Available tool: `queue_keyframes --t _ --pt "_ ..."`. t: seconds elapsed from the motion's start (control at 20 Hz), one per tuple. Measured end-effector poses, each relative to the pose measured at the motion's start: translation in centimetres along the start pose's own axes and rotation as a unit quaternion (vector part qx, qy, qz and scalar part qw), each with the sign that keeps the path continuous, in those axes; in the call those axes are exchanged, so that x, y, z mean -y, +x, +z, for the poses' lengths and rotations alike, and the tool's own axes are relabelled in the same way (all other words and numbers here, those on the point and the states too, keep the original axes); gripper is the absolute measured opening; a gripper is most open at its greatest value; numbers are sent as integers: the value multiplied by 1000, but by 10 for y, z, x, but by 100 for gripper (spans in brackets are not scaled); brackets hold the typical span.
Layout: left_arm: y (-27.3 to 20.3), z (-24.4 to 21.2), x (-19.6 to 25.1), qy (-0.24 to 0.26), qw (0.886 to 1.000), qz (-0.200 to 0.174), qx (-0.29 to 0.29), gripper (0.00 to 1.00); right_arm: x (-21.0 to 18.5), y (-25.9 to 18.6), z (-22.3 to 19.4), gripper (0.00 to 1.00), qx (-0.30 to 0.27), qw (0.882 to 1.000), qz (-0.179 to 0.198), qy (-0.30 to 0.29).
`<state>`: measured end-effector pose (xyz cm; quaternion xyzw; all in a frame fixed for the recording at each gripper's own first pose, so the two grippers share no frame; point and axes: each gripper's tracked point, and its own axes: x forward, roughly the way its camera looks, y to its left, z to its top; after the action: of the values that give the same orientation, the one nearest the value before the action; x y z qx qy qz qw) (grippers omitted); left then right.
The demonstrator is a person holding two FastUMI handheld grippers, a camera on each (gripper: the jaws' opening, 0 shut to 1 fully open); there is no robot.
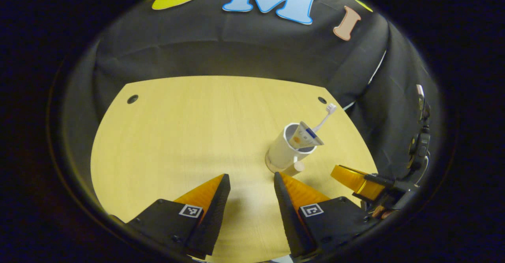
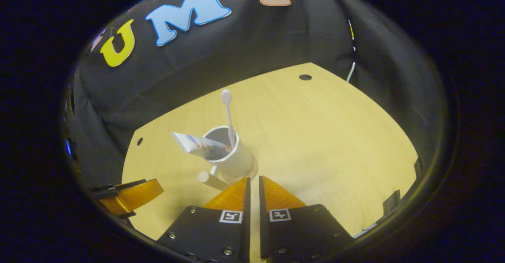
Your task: Put the toothbrush and toothpaste on the desktop into the cup, then pick up the cup and place it on the coaster on the desktop.
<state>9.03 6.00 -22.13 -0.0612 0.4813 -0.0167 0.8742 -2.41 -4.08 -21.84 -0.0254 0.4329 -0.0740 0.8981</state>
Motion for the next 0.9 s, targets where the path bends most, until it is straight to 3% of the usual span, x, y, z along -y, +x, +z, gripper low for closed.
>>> queue_keyframes --t 0.25,0.5,0.7,0.9 --pt "-42 38 -28 6 996 43 80 73 -32 -14 40 10 55 996 25 -64" --pt "-83 85 -26 32 981 67 177 75 -68 -45 73 10 119 985 47 -119" --pt "-124 125 -7 54 961 68 262 74 -89 -79 94 10 176 971 66 -148" --pt "-162 164 11 79 933 68 343 72 -102 -119 125 10 246 954 73 -152"
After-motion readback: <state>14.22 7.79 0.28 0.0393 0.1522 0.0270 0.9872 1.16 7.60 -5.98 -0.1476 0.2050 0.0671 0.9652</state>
